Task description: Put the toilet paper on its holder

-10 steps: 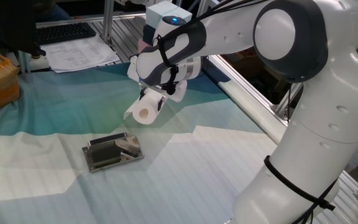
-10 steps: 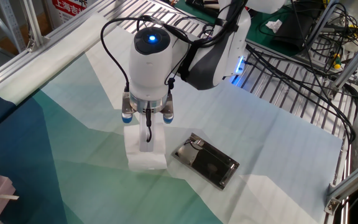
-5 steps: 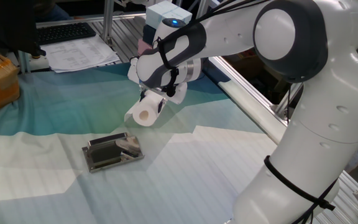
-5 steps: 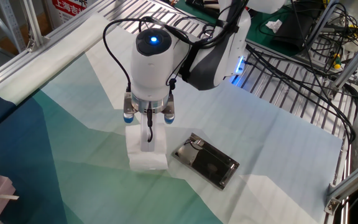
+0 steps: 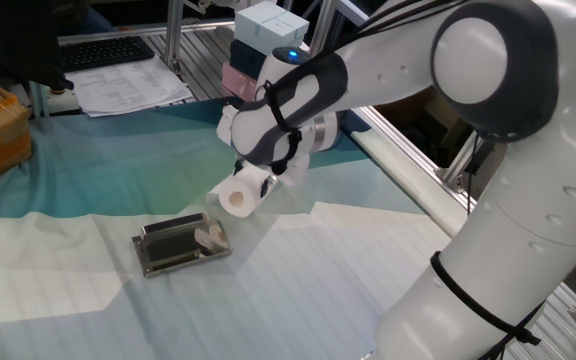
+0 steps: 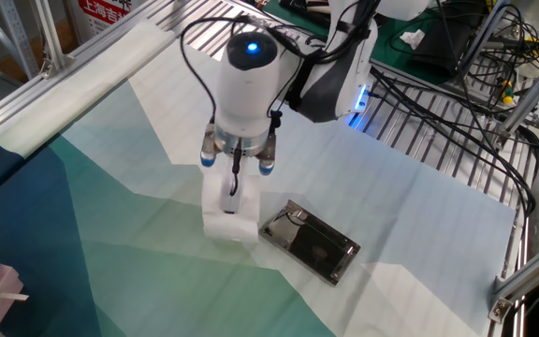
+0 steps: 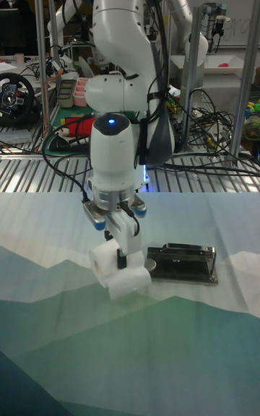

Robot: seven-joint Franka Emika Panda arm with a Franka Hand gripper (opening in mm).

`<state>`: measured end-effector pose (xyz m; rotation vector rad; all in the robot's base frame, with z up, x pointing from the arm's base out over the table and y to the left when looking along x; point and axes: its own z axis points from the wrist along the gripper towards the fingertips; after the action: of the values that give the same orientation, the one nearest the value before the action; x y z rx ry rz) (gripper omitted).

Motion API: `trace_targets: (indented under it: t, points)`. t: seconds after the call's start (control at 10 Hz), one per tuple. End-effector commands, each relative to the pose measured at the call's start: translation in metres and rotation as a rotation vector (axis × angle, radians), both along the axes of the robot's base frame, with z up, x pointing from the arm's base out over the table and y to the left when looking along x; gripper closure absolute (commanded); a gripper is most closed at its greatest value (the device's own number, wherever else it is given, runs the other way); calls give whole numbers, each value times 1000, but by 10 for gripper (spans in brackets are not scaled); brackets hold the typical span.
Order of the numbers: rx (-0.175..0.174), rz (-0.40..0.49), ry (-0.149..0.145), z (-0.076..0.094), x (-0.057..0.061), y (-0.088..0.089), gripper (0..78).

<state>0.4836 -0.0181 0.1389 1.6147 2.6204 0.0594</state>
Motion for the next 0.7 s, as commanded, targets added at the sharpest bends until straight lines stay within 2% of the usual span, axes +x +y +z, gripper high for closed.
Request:
trace_targets:
  t: [0.1,0.2,0.3,0.6,0.7]
  points:
    - [25,-261,-42,4,-11,5,763]
    - [25,-261,-42,4,-11,5,763]
    - [37,-343,-53,8,-18,10,763]
    - [59,-428,-81,13,-32,17,763]
    - [62,-442,-87,13,-32,18,763]
